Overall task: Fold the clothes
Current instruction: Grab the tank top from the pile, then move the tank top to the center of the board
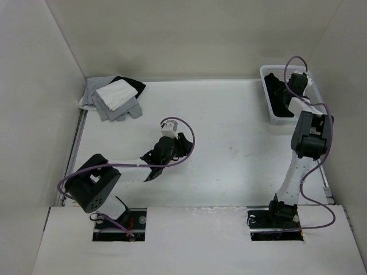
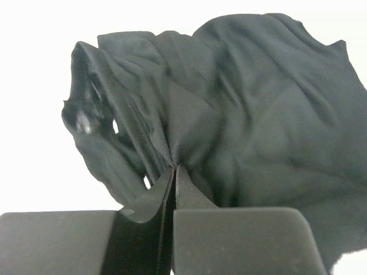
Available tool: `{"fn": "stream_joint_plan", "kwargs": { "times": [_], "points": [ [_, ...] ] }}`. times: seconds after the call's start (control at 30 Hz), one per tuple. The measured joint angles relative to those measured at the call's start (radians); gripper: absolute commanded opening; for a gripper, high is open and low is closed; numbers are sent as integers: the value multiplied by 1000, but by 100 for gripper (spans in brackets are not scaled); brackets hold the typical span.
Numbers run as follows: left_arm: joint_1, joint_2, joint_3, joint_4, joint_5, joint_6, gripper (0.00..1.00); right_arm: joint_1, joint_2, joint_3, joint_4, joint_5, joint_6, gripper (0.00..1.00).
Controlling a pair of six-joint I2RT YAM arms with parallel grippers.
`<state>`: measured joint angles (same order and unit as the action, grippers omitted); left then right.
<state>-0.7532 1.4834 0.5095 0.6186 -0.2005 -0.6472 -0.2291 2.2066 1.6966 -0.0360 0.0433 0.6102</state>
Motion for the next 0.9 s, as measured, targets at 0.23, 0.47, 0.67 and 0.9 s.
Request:
{"fn": "stream_joint_plan", "kwargs": {
  "times": [0.23,0.47,0.67,0.9],
  "points": [
    [0,17,0,6,19,-7,39,4,-414,-338,117,-2,32,0],
    [0,16,0,22,24,-14,38,258,-1122,-549,252,11,33,0],
    [26,-89,-35,18,-21,-23,37,679,-1409,-554,198,21,-57,0],
    [183,-386,-84,-49,-89,-55,37,946,-1437,-544,183,34,-108,1]
  ]
}}
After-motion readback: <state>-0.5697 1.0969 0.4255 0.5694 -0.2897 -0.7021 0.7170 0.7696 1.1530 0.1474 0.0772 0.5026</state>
